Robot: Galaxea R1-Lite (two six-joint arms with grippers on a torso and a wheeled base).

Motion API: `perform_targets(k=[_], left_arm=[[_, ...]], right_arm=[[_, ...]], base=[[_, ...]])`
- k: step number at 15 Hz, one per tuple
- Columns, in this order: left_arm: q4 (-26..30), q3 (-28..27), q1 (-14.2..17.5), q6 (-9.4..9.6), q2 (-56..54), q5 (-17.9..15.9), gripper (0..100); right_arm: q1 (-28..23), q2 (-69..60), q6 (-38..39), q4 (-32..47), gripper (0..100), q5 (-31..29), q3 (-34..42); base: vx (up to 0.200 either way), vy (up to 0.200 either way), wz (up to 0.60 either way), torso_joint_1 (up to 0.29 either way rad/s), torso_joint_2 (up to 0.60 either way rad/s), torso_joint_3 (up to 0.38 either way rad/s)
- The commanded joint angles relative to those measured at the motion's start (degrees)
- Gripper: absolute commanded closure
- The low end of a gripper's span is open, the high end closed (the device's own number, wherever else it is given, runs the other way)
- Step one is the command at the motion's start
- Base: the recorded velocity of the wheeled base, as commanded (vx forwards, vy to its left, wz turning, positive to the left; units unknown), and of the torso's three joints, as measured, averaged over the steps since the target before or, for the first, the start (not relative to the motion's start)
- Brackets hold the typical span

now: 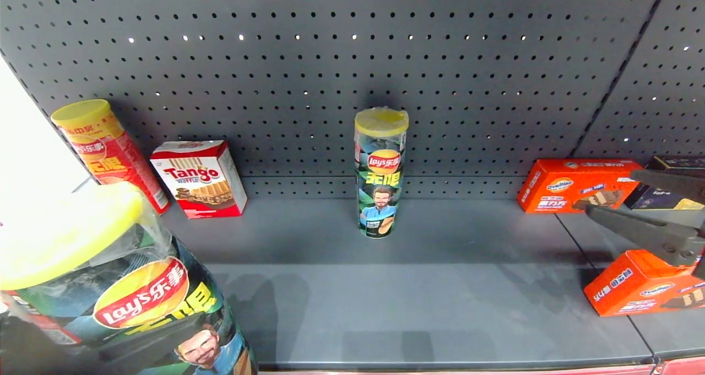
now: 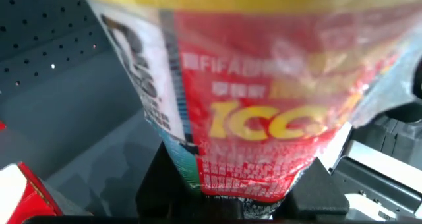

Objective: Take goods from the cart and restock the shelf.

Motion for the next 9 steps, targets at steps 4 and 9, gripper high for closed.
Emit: perform_targets(k=[4,9], left_arm=[[0.14,0.17,0.05,-0.05,0.27,0.08,100],[0.05,-0.27,0.14,-0.05,1.41,0.17,100]], right_arm=[[1.02,11.48,0.07,-0.28,0,3.86,-5.81],[1.46,17.98,-0.45,-1.86,0,12.57,-11.88]], base=[[0.000,0.000,0.00,0.000,0.00,0.000],[0.000,0.000,0.00,0.000,0.00,0.000]])
